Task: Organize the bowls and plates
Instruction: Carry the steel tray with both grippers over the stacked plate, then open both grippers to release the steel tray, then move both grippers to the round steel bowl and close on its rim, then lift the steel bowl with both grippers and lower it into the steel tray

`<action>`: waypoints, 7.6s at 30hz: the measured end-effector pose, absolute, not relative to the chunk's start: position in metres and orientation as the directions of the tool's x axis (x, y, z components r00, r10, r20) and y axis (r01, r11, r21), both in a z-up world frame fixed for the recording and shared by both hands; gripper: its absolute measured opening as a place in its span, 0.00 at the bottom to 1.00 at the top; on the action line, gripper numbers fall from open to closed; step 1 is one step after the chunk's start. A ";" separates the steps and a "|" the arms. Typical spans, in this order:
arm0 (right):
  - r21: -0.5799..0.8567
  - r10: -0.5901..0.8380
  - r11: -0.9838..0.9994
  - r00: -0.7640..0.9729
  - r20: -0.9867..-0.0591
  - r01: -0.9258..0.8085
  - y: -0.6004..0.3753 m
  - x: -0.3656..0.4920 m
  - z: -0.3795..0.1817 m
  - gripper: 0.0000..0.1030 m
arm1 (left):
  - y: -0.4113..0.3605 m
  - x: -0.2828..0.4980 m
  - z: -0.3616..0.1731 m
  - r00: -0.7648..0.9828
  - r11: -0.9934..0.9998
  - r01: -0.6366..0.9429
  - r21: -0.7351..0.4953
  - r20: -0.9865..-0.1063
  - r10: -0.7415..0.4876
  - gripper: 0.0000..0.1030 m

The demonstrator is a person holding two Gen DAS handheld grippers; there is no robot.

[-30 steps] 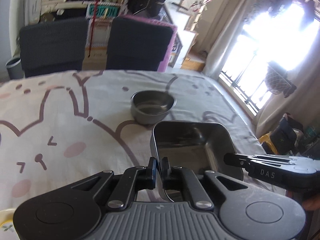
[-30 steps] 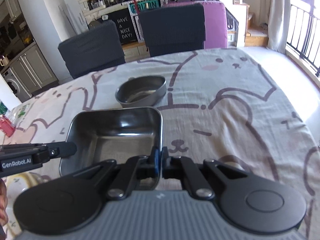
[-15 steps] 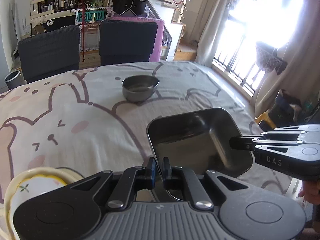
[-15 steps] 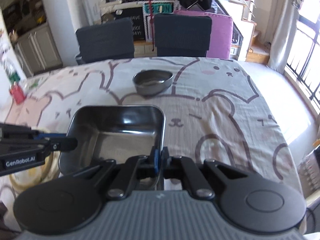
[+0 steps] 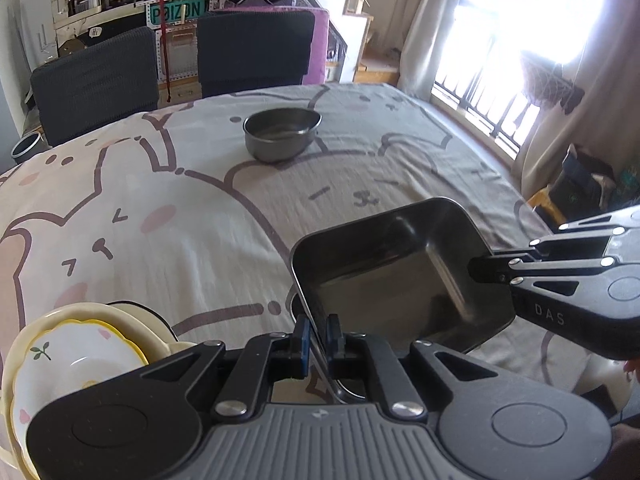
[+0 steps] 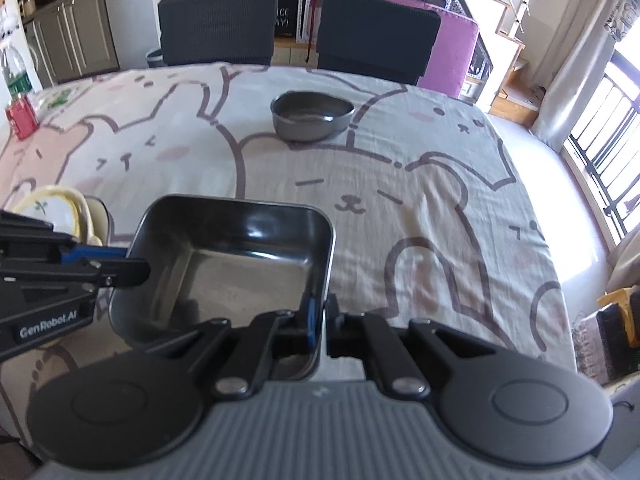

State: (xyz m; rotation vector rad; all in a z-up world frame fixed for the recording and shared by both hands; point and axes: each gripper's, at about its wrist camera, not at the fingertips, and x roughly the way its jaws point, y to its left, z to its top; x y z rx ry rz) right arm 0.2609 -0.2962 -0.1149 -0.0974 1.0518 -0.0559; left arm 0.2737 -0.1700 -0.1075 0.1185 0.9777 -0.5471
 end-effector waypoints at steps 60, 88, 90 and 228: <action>-0.003 -0.014 0.999 0.324 -0.946 0.036 -0.342 0.303 -0.178 0.15 | -0.192 0.289 -0.158 0.318 0.790 0.604 -0.107 -0.876 -0.362 0.24; 0.049 0.057 0.998 0.373 -0.926 -0.031 -0.350 0.285 -0.170 0.34 | -0.182 0.291 -0.146 0.317 0.815 0.554 -0.168 -0.863 -0.393 0.32; 0.040 0.055 0.998 0.395 -0.917 -0.046 -0.347 0.281 -0.162 0.42 | -0.179 0.291 -0.138 0.328 0.812 0.555 -0.181 -0.850 -0.413 0.39; 0.105 0.087 0.994 0.380 -0.921 0.027 -0.307 0.264 -0.152 0.12 | -0.178 0.319 -0.145 0.398 0.876 0.296 -0.382 -0.784 -0.477 0.13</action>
